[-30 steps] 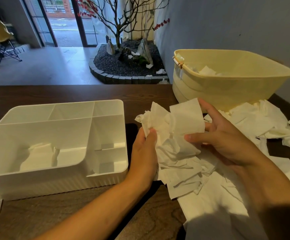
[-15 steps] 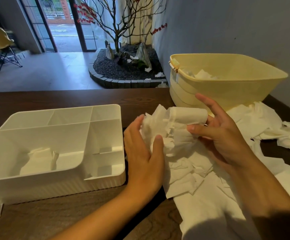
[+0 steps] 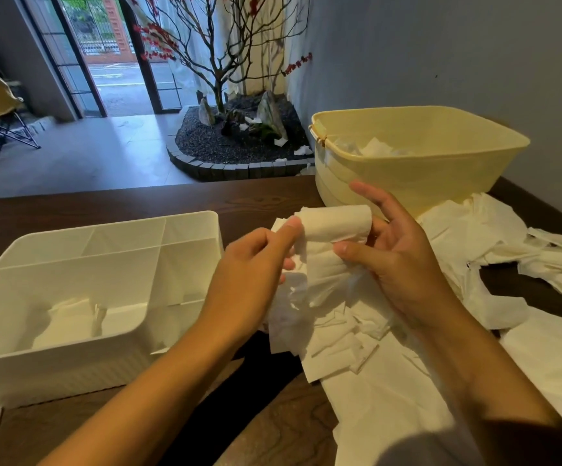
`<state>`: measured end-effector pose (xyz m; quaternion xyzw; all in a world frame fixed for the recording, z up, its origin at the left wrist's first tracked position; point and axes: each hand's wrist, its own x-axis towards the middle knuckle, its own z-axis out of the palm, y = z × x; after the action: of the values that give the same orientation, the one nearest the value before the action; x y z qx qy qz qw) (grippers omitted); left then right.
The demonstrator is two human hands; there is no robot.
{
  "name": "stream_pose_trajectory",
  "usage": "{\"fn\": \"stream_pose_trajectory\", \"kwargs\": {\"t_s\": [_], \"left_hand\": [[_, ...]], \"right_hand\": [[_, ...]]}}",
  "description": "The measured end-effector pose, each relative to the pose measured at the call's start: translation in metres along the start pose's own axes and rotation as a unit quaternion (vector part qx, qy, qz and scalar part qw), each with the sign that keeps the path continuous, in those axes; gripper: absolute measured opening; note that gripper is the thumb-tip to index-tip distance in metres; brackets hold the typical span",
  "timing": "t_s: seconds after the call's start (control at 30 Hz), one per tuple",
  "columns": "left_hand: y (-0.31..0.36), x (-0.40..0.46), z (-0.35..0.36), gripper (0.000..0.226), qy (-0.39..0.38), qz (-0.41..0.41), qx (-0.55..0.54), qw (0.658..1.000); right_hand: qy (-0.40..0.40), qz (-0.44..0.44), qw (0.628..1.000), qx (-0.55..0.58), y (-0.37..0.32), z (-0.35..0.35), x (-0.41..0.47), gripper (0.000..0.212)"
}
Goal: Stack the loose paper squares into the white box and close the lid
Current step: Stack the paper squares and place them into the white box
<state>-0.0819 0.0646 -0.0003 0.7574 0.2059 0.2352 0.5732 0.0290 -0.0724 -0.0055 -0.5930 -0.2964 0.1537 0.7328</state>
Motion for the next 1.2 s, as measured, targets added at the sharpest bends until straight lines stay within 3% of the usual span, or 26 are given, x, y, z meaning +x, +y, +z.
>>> {"fn": "stream_pose_trajectory", "kwargs": {"t_s": [0.07,0.2,0.37,0.5,0.6,0.8,0.9,1.0,1.1,1.2], "left_hand": [[0.003,0.002,0.003,0.053,-0.039,-0.003,0.019,0.999],[0.009,0.011,0.008,0.023,-0.062,-0.033,-0.032,0.997],[0.006,0.021,0.008,0.017,-0.020,-0.064,-0.140,0.988],[0.004,0.030,0.006,0.016,0.025,-0.057,-0.178,0.982],[-0.001,0.031,0.007,0.018,0.031,-0.048,-0.143,0.988],[-0.008,0.032,0.009,0.017,0.040,-0.027,-0.103,0.994],[-0.009,0.030,0.011,0.018,0.047,0.036,-0.060,0.996],[-0.008,0.028,0.012,0.024,0.039,0.062,-0.063,0.995],[-0.008,0.027,0.014,0.018,0.025,0.034,-0.089,0.995],[-0.007,0.028,0.015,0.019,0.031,0.010,-0.100,0.994]], "right_hand": [[-0.023,0.001,1.000,-0.009,0.001,0.002,-0.002,0.073],[-0.058,0.020,0.998,-0.022,0.002,0.006,-0.004,0.075],[-0.038,0.073,0.996,-0.033,0.004,0.005,-0.003,0.080],[-0.118,0.154,0.978,-0.070,0.001,0.003,-0.005,0.071],[-0.098,0.117,0.986,-0.070,-0.003,0.004,-0.005,0.062],[-0.100,0.076,0.990,-0.063,-0.005,0.005,-0.007,0.077],[-0.079,0.106,0.990,0.050,-0.008,0.004,-0.006,0.061],[-0.085,0.132,0.967,0.200,-0.014,-0.003,-0.003,0.042],[-0.127,0.099,0.983,0.085,-0.012,-0.003,-0.006,0.031],[-0.100,0.035,0.993,-0.056,-0.007,0.000,-0.005,0.032]]}}
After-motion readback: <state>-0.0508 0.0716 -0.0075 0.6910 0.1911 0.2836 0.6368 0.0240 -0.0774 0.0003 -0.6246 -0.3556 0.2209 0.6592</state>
